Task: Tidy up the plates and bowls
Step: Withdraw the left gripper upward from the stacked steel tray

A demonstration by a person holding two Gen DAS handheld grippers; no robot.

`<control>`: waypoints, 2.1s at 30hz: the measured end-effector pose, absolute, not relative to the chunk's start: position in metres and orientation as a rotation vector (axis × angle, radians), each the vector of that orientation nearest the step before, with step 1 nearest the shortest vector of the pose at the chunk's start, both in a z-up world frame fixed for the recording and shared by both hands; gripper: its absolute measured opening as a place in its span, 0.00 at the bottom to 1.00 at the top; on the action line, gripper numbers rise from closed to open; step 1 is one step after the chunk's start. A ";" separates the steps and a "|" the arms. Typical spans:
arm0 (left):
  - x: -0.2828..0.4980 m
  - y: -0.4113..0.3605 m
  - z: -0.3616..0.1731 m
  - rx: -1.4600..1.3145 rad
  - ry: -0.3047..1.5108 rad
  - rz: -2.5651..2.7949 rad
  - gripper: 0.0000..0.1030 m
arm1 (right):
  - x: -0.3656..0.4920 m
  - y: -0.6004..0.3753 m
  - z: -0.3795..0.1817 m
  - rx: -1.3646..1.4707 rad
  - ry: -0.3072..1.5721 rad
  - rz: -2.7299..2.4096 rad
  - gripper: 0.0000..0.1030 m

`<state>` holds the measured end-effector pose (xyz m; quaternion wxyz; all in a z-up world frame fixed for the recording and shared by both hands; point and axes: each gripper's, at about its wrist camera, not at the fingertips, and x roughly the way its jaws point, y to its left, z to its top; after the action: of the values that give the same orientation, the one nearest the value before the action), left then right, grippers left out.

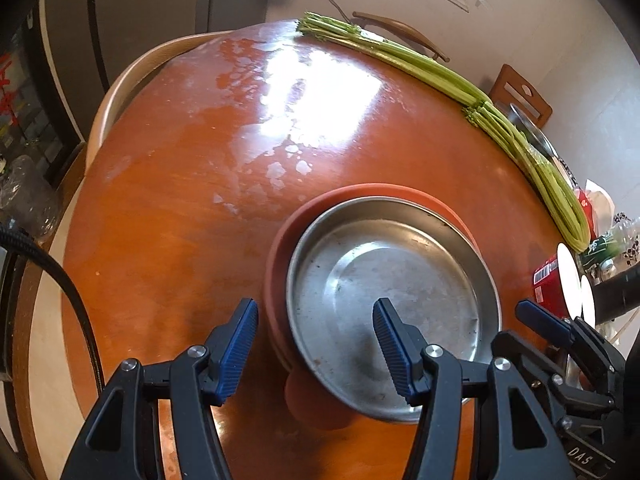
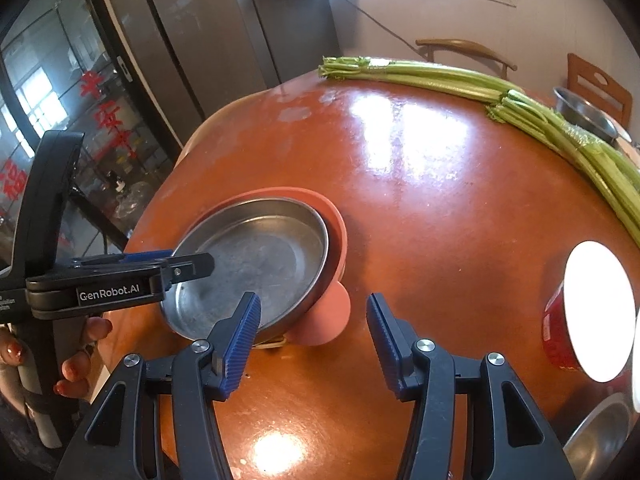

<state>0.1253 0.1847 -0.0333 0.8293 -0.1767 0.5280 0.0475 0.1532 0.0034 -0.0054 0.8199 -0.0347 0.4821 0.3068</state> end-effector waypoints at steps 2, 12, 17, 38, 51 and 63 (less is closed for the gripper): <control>0.129 0.181 -0.034 -0.364 1.125 0.101 0.58 | 0.155 0.003 -0.008 -0.070 1.039 0.662 0.55; 0.156 0.159 -0.036 -0.303 1.137 0.076 0.58 | 0.168 -0.004 -0.016 -0.078 1.065 0.625 0.56; 0.173 0.141 -0.036 -0.274 1.147 0.024 0.58 | 0.177 -0.014 -0.018 -0.081 1.072 0.586 0.56; 0.214 0.098 -0.038 -0.157 1.153 -0.071 0.58 | 0.193 -0.043 -0.029 -0.058 1.110 0.447 0.56; 0.204 0.119 -0.029 -0.160 1.088 -0.057 0.58 | 0.189 -0.047 -0.016 -0.050 1.054 0.389 0.56; 0.180 0.130 -0.004 -0.111 1.009 -0.007 0.58 | 0.179 -0.055 0.001 -0.026 0.959 0.325 0.56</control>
<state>0.1796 0.1299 -0.0038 0.8738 -0.0530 0.4833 -0.0035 0.1787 -0.0548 0.0007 0.8744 -0.0125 0.4594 0.1556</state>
